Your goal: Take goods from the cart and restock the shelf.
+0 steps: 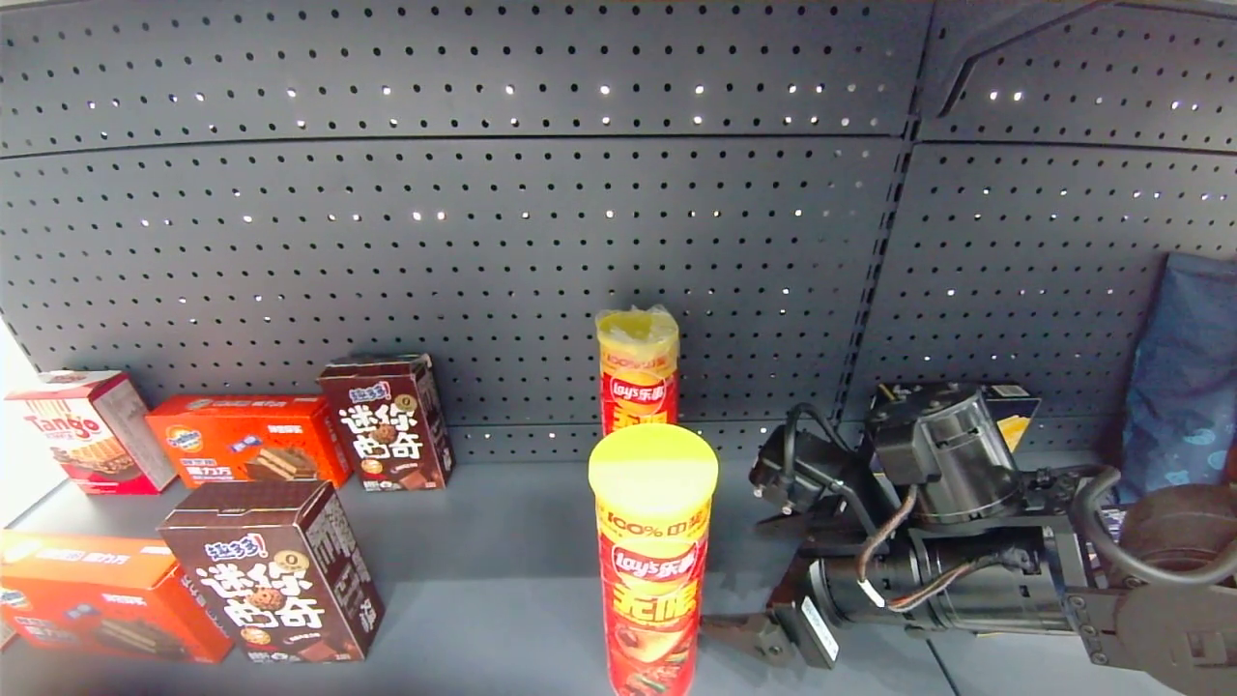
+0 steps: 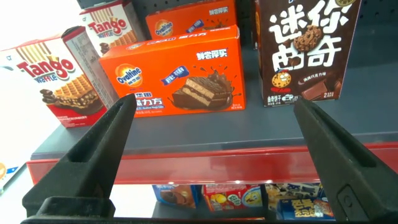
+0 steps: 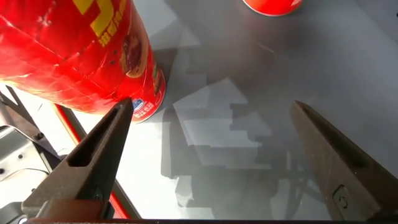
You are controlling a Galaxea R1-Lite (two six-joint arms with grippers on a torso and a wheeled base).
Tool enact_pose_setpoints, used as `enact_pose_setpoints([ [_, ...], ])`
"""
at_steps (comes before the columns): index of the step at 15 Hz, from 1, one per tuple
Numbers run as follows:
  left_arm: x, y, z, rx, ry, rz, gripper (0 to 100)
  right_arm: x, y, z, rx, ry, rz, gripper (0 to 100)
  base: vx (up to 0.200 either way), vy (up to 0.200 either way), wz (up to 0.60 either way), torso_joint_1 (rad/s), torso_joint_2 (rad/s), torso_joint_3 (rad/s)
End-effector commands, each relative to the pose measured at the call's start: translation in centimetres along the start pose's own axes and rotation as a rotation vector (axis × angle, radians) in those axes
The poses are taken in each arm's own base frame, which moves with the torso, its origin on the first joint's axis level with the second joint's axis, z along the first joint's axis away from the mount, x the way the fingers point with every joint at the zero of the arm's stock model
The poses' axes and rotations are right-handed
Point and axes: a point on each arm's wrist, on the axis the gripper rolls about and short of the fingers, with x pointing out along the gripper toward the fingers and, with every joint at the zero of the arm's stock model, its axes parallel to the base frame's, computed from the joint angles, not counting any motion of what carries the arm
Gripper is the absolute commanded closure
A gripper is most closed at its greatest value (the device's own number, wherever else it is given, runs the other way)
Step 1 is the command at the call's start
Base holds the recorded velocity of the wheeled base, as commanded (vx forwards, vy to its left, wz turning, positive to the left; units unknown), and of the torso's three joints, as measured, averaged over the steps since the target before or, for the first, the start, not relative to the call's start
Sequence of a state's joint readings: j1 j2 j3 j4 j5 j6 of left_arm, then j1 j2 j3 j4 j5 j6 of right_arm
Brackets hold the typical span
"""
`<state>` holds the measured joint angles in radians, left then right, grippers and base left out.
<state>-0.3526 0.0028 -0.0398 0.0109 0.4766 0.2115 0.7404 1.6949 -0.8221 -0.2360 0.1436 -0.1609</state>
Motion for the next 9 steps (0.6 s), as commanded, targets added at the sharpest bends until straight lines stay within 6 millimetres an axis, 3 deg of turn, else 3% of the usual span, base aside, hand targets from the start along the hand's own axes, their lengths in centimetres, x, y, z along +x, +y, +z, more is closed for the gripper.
enact_pose_setpoints([
  [1, -0.01, 0.01, 0.00, 0.000, -0.001, 0.000, 0, 0.18, 0.00, -0.04, 0.000, 0.004, 0.002, 0, 0.000, 0.000, 0.00, 0.000, 0.00, 0.000],
  [9, -0.02, -0.01, -0.04, -0.007, -0.001, 0.003, 0, 0.13, 0.15, -0.20, -0.002, 0.009, 0.002, 0, 0.000, 0.000, 0.00, 0.000, 0.00, 0.000],
])
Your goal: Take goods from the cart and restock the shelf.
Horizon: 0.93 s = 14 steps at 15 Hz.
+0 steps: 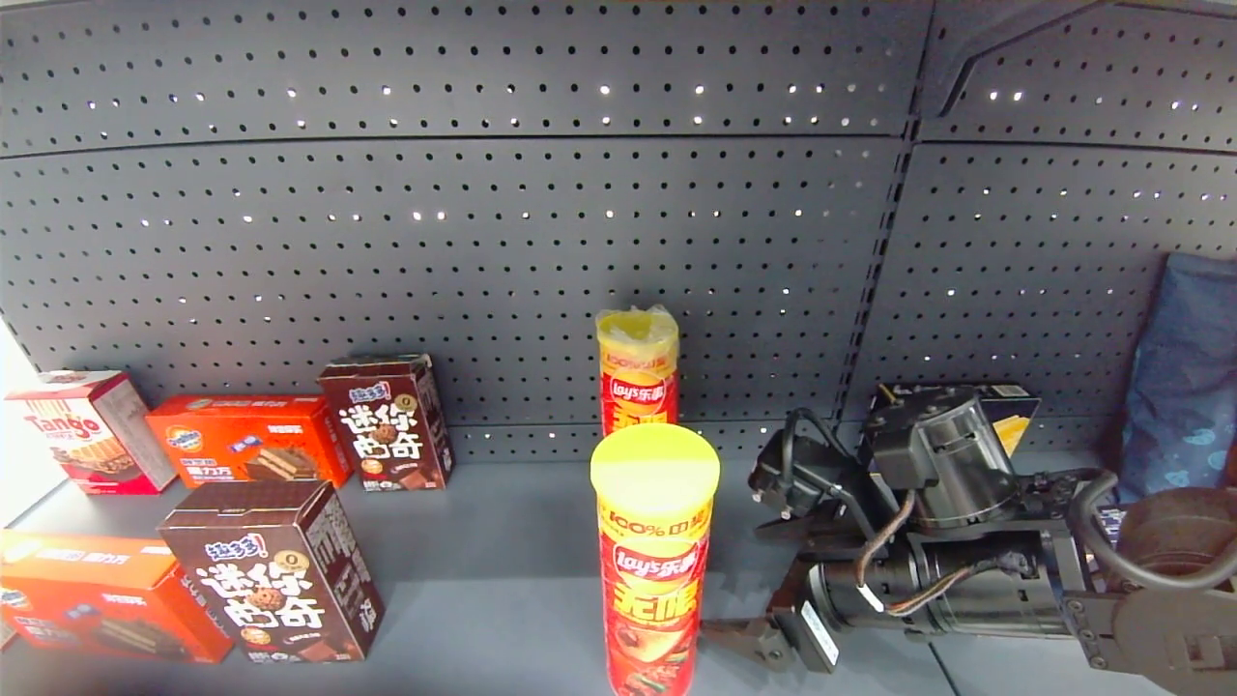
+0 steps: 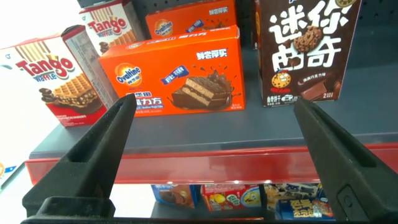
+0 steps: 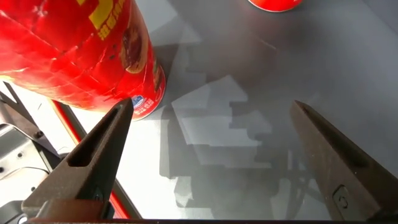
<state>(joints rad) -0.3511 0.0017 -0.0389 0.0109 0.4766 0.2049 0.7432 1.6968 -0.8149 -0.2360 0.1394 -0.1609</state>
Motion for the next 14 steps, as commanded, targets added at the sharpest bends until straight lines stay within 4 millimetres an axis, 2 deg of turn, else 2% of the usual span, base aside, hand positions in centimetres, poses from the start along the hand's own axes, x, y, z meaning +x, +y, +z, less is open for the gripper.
enact_pose_setpoints([
  [1, 0.0, 0.0, 0.0, 0.000, -0.001, 0.002, 0, 0.1, 0.1, -0.1, -0.001, 0.003, 0.001, 0, 0.000, 0.000, 0.00, 0.000, 0.00, 0.000],
  [3, 0.0, 0.0, 0.0, -0.001, -0.002, 0.002, 0, -0.4, 0.1, 0.0, 0.000, -0.006, -0.002, 0, 0.000, 0.000, 0.00, 0.000, 0.00, 0.000],
  [4, 0.0, 0.0, 0.0, 0.000, -0.001, 0.002, 0, -1.2, -0.1, 0.2, 0.003, -0.028, -0.013, 0, 0.000, 0.000, 0.00, 0.000, 0.00, 0.000],
  [7, 0.0, 0.0, 0.0, -0.001, 0.000, 0.003, 0, -5.2, -0.8, 0.7, 0.033, -0.125, -0.087, 0, 0.000, 0.000, 0.00, 0.000, 0.00, 0.000],
  [9, 0.0, 0.0, 0.0, -0.001, -0.001, 0.002, 0, -10.8, -2.0, 1.2, 0.123, -0.278, -0.219, 0, 0.000, 0.000, 0.00, 0.000, 0.00, 0.000],
  [10, 0.0, 0.0, 0.0, -0.002, -0.002, 0.002, 0, -13.1, -2.3, 0.8, 0.144, -0.332, -0.277, 0, 0.000, 0.000, 0.00, 0.000, 0.00, 0.000],
  [12, 0.0, 0.0, 0.0, -0.001, -0.002, 0.002, 0, -19.0, -2.4, -1.8, 0.182, -0.449, -0.457, 0, 0.000, 0.000, 0.00, 0.000, 0.00, 0.000],
  [13, 0.0, 0.0, 0.0, 0.000, -0.001, 0.002, 0, -19.5, -2.3, -2.2, 0.187, -0.457, -0.478, 0, 0.000, 0.000, 0.00, 0.000, 0.00, 0.000],
  [14, 0.0, 0.0, 0.0, 0.000, -0.001, 0.000, 0, -22.2, -0.6, -6.0, 0.219, -0.502, -0.622, 0, 0.000, 0.000, 0.00, 0.000, 0.00, 0.000],
])
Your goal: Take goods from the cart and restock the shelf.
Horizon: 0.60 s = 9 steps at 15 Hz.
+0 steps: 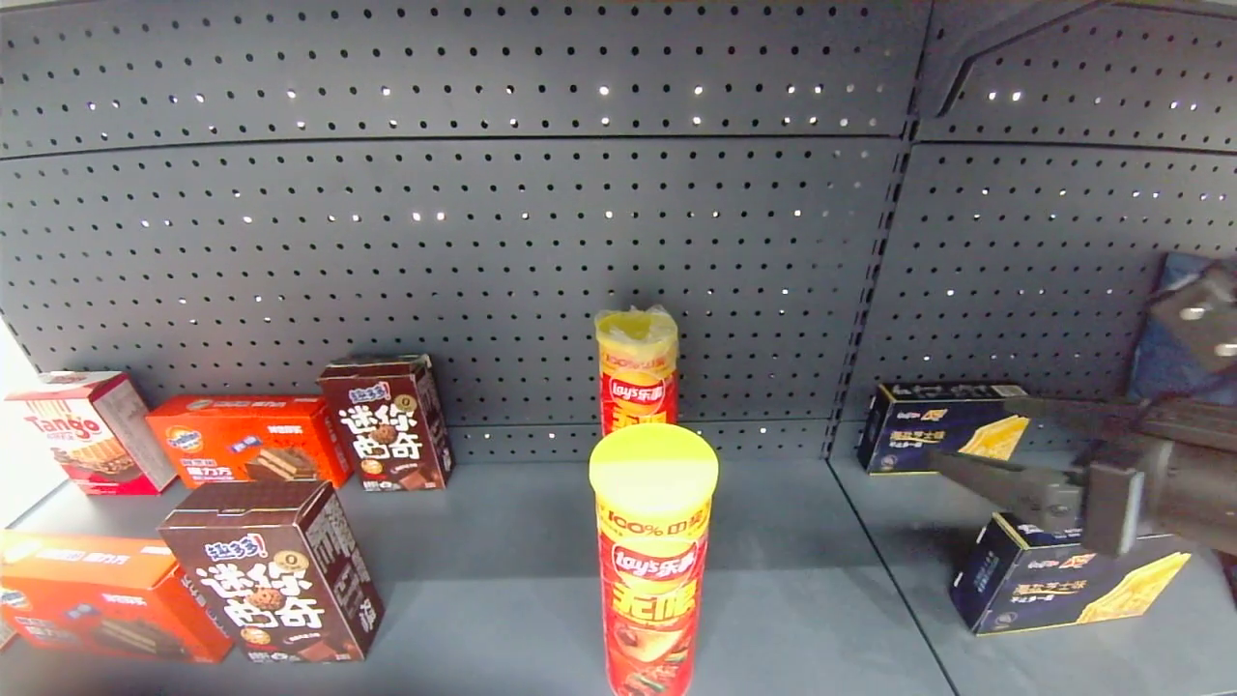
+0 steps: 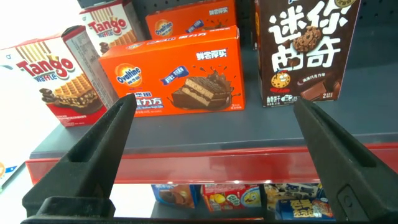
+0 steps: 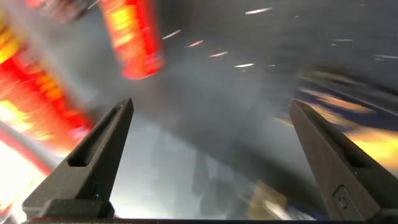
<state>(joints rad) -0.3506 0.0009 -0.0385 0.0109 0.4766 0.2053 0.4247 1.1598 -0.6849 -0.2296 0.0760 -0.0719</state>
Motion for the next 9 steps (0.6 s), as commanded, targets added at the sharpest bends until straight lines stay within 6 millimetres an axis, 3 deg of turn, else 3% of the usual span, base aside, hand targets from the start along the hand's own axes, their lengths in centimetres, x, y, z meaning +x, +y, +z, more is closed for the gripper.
enact_pose_setpoints([
  [1, 0.0, 0.0, 0.0, -0.001, -0.002, 0.000, 0, -9.4, -0.8, -4.2, 0.034, -0.164, -0.306, 0, 0.000, 0.000, 0.00, 0.000, 0.00, 0.000],
  [2, 0.0, 0.0, 0.0, 0.000, -0.001, 0.000, 0, -10.9, -0.3, -6.7, 0.045, -0.170, -0.412, 0, 0.000, 0.000, 0.00, 0.000, 0.00, 0.000],
  [4, 0.0, 0.0, 0.0, -0.001, -0.002, 0.002, 0, -12.6, 0.4, -11.0, 0.087, -0.174, -0.598, 0, 0.000, 0.000, 0.00, 0.000, 0.00, 0.000],
  [5, 0.0, 0.0, 0.0, 0.000, 0.000, 0.001, 0, -13.0, 0.7, -12.1, 0.091, -0.181, -0.639, 0, 0.000, 0.000, 0.00, 0.000, 0.00, 0.000],
  [6, 0.0, 0.0, 0.0, 0.000, 0.000, 0.001, 0, -13.7, 1.6, -14.9, 0.097, -0.205, -0.730, 0, 0.000, 0.000, 0.00, 0.000, 0.00, 0.000],
  [9, 0.0, 0.0, 0.0, 0.000, -0.001, -0.002, 0, -14.1, 2.8, -19.2, 0.112, -0.168, -0.777, 0, 0.000, 0.000, 0.00, 0.000, 0.00, 0.000],
])
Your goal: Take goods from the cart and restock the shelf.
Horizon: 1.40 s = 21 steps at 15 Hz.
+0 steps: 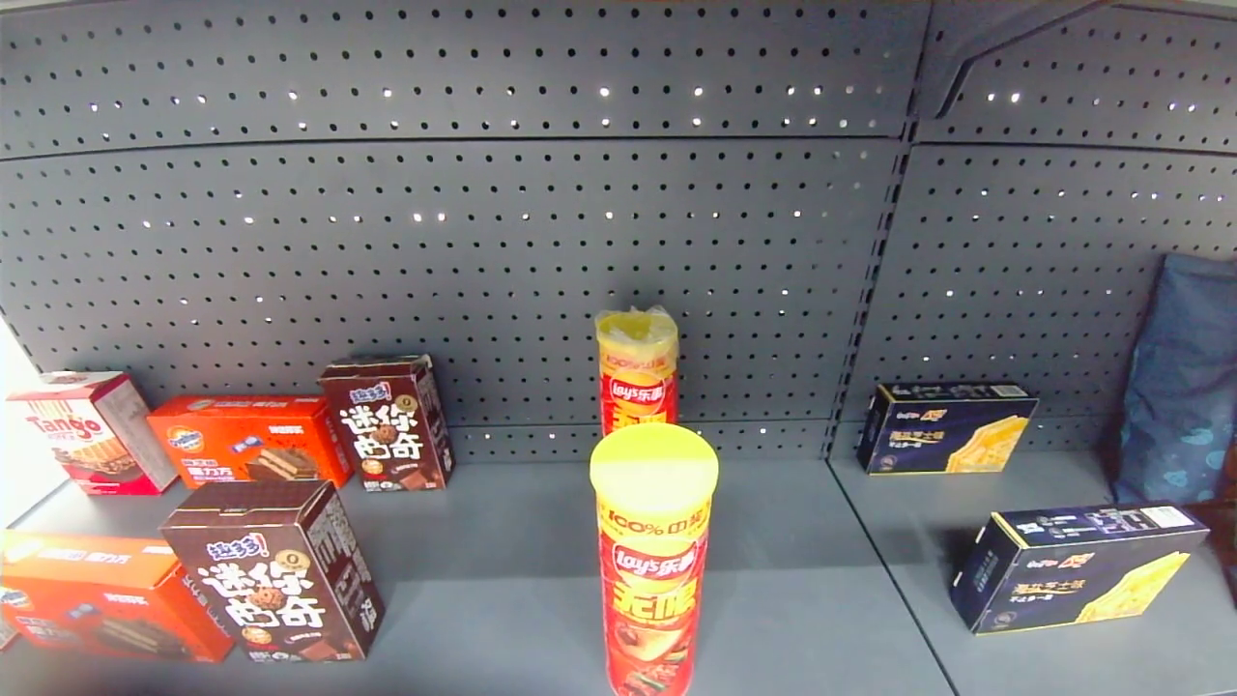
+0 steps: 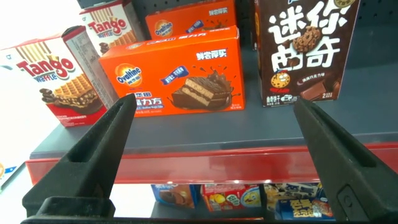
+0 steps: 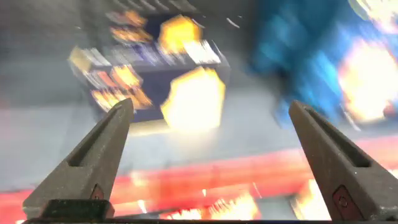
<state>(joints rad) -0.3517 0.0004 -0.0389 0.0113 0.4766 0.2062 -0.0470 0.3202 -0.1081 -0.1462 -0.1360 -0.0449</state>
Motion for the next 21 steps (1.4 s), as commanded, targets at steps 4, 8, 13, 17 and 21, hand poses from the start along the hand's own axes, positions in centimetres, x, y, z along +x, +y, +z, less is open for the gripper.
enact_pose_setpoints([
  [4, -0.01, 0.01, 0.01, -0.001, 0.000, -0.001, 0, -1.67, 0.01, -4.26, 0.041, -0.023, -0.115, 0, 0.000, 0.000, 0.00, 0.000, 0.00, 0.000],
  [8, 0.01, 0.02, 0.01, 0.001, -0.002, -0.007, 0, -1.68, 0.47, -4.86, 0.023, 0.033, 0.082, 0, 0.000, 0.000, 0.00, 0.000, 0.00, 0.000],
  [13, -0.02, 0.00, 0.01, -0.002, 0.000, 0.004, 0, -1.67, 0.43, -4.86, 0.052, 0.034, 0.058, 0, 0.000, 0.000, 0.00, 0.000, 0.00, 0.000],
  [17, -0.01, 0.01, 0.01, -0.001, 0.000, 0.001, 0, -2.34, 0.12, -5.12, 0.050, -0.061, 0.179, 0, 0.000, 0.000, 0.00, 0.000, 0.00, 0.000],
  [21, 0.06, 0.07, 0.00, -0.012, -0.006, -0.031, 0, -2.34, 0.11, -5.10, 0.052, -0.062, 0.182, 0, 0.000, 0.000, 0.00, 0.000, 0.00, 0.000],
])
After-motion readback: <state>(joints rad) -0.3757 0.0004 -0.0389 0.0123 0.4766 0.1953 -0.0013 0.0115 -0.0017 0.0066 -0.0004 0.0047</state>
